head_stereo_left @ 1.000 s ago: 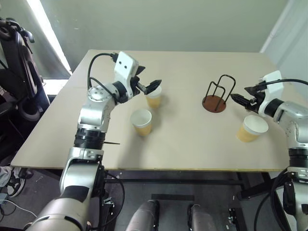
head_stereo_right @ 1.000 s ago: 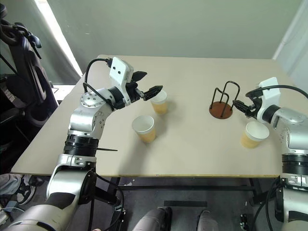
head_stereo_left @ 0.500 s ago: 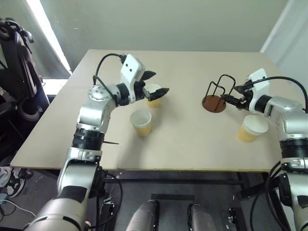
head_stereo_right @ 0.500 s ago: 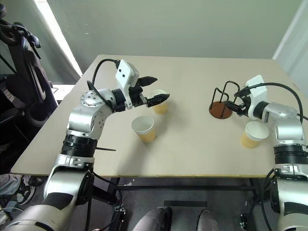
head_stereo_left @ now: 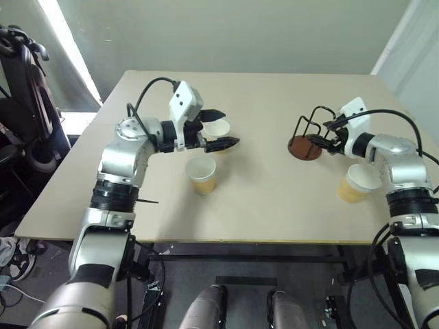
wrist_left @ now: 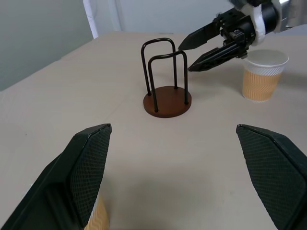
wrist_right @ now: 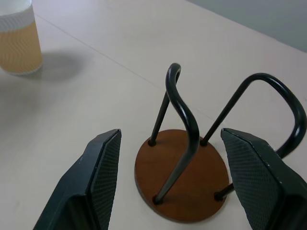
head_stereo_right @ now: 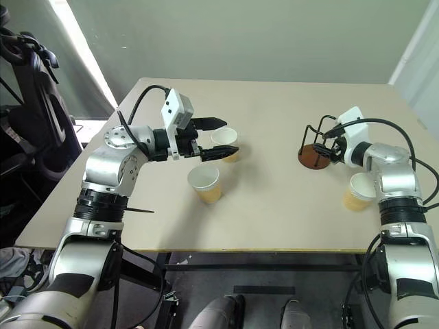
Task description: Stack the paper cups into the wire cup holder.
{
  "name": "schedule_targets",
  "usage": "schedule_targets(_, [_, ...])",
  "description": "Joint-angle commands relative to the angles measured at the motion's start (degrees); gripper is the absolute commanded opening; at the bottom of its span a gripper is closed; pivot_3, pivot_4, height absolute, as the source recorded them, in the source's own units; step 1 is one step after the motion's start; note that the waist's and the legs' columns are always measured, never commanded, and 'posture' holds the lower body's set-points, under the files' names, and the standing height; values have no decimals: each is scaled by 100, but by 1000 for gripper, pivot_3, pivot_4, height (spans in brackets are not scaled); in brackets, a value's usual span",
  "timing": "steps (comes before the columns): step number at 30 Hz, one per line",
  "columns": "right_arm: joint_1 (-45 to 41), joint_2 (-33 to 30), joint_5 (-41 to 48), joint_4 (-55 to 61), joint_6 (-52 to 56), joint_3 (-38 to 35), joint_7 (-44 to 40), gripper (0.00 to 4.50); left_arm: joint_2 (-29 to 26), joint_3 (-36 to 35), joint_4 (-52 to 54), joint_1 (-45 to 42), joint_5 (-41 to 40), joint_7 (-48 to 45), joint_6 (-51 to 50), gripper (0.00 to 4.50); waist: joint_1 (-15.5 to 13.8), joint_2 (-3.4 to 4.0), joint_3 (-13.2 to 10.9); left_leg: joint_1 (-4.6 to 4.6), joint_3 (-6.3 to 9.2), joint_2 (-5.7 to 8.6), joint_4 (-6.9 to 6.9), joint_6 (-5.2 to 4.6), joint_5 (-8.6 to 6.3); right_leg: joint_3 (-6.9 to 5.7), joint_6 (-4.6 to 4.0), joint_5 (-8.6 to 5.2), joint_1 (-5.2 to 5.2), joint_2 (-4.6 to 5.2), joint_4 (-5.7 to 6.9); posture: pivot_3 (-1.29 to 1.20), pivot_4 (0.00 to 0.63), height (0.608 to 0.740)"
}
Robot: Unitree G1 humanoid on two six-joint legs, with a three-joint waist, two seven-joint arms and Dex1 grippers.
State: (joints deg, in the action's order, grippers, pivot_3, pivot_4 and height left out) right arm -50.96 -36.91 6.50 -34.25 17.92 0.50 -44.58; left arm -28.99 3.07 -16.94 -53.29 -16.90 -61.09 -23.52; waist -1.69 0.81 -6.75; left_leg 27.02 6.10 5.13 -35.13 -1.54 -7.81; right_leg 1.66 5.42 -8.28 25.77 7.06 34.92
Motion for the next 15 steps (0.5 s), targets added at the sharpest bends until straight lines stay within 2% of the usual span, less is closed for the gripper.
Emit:
schedule_targets(1, [-404,31,-178,-421,-384,45,-24,3321,-13,-67,121,-161,-33,28,34,4500,1,0,0,0,0,0,1,0,0,0,-1,0,1,0,0,0,150,740])
schedule_targets(2, [-506,58,-225,-602,-459,65,-17,3321,-13,-62,137,-150,-29,34,31,4500,2,1,0,1,0,0,1,0,0,0,-1,1,1,0,0,0,150,740])
schedule_targets(5, [-716,103,-351,-1019,-634,114,-73,2695,-38,-47,167,-117,-2,42,29,4500,-8,1,0,3,1,0,1,0,0,0,-2,1,2,0,-1,0,150,740])
schedule_targets(10, [-861,69,-400,-1300,-760,85,-350,930,-72,-61,155,-106,7,16,34,4500,-8,1,-1,5,0,0,2,3,-4,-1,-4,0,3,1,-2,0,150,740])
schedule_targets(12, [-809,-79,-360,-1178,-715,100,-748,172,-96,-42,122,-123,11,-40,32,4500,-6,1,-1,5,0,0,3,4,-5,-1,-5,0,4,1,-2,0,150,740])
schedule_targets(13, [-780,-139,-342,-1107,-684,103,-913,34,-107,-36,106,-130,14,-64,35,4500,-8,2,-1,5,1,0,3,5,-5,-1,-5,0,4,1,-2,0,150,740])
schedule_targets(15, [-676,-280,-289,-831,-549,119,-1290,34,-134,-12,56,-154,36,-121,56,4500,-16,2,-1,10,2,0,3,5,-5,-3,-7,-1,5,1,-3,0,150,740])
